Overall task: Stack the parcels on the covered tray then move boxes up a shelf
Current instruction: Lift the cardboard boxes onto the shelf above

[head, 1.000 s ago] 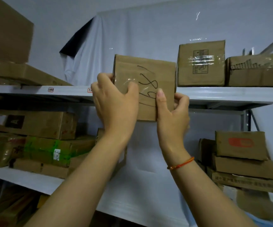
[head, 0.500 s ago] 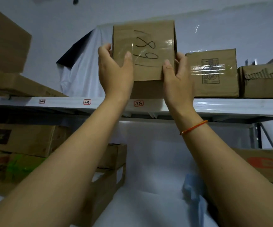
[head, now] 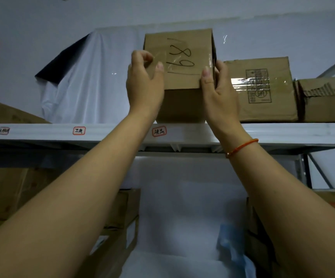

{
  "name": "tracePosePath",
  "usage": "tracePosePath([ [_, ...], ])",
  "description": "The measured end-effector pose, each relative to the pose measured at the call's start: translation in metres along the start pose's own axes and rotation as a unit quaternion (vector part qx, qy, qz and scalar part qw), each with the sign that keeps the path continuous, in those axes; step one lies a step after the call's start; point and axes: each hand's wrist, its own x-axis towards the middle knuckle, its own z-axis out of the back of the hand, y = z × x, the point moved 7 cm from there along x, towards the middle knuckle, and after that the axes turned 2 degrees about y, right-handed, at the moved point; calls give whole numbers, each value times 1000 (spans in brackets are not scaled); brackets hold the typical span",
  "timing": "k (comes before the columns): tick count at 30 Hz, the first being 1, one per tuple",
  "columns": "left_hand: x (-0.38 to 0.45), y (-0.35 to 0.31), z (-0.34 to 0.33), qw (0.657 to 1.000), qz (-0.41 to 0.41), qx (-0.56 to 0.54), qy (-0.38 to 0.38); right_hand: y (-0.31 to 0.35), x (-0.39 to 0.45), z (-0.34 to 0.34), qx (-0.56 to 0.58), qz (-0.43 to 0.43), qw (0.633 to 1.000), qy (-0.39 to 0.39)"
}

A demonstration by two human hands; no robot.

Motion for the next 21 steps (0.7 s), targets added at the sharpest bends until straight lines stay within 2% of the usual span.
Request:
tracePosePath([
  [5, -13, 26, -29, 996, 20, 24, 82, -34, -5, 1, -51, 14, 997, -55],
  [10, -28, 43, -47, 989, -3, 86, 118, -48, -21, 2, -228, 19, 971, -70],
  [13, -33, 54, -59, 984, -10, 113, 140, -53, -28, 4, -268, 0, 959, -92],
  [21, -45, 77, -74, 927, 27, 298, 227, -67, -42, 2, -294, -21, 952, -81],
])
